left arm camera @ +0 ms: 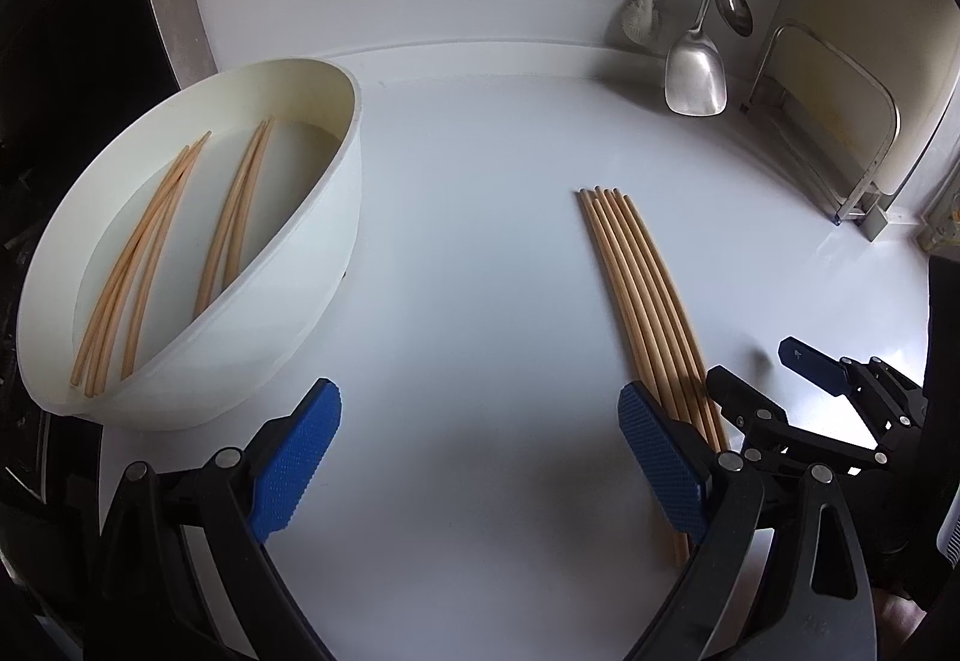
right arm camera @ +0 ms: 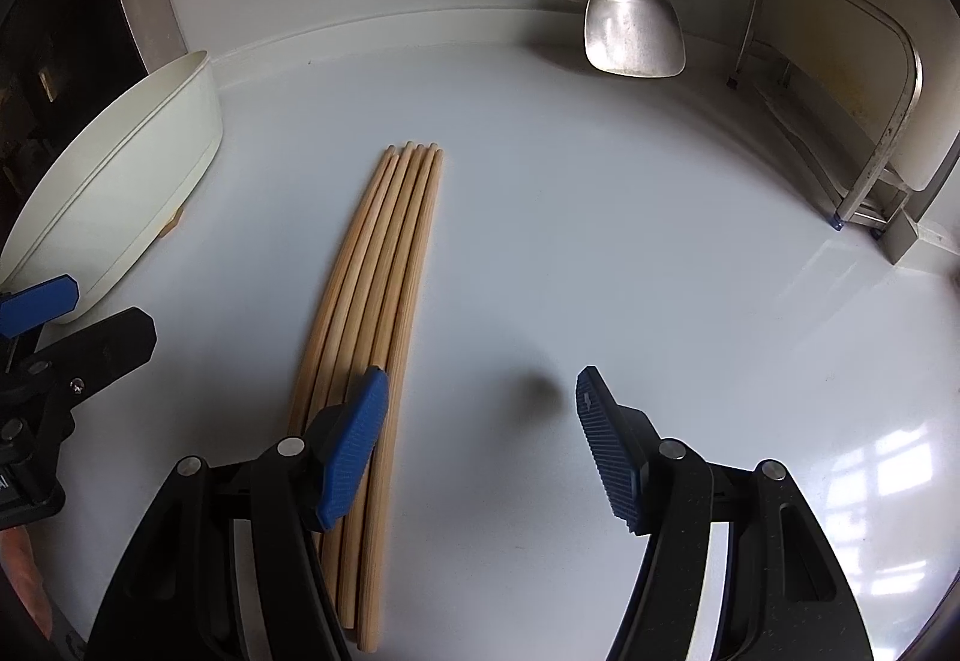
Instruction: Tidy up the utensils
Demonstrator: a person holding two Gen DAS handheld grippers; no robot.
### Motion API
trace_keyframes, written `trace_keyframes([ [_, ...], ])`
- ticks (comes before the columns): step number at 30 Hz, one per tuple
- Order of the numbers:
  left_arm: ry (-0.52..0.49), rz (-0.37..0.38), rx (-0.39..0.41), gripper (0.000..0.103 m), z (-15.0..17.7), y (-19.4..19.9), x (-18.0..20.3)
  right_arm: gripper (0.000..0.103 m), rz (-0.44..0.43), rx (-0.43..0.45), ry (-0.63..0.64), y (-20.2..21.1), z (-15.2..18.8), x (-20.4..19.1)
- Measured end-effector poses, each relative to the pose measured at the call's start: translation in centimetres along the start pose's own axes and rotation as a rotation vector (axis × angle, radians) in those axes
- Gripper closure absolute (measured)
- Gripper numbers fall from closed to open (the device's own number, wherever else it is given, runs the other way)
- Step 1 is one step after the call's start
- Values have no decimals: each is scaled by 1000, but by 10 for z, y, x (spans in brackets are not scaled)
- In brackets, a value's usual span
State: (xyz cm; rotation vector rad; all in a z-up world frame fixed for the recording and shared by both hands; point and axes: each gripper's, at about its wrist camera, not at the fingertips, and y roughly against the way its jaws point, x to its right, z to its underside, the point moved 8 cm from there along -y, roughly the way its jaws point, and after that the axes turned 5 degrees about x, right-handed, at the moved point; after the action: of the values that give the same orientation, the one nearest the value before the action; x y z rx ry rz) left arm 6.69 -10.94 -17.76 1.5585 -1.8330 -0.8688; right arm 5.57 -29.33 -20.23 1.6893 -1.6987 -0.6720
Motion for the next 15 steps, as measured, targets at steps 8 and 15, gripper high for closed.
trace_keyframes([
  [8,9,-7,1,11,-1,-1,-1,41,17,16,51,0,0,-6],
  [15,7,-1,-2,11,-2,-3,2,41,23,0,46,0,3,1],
])
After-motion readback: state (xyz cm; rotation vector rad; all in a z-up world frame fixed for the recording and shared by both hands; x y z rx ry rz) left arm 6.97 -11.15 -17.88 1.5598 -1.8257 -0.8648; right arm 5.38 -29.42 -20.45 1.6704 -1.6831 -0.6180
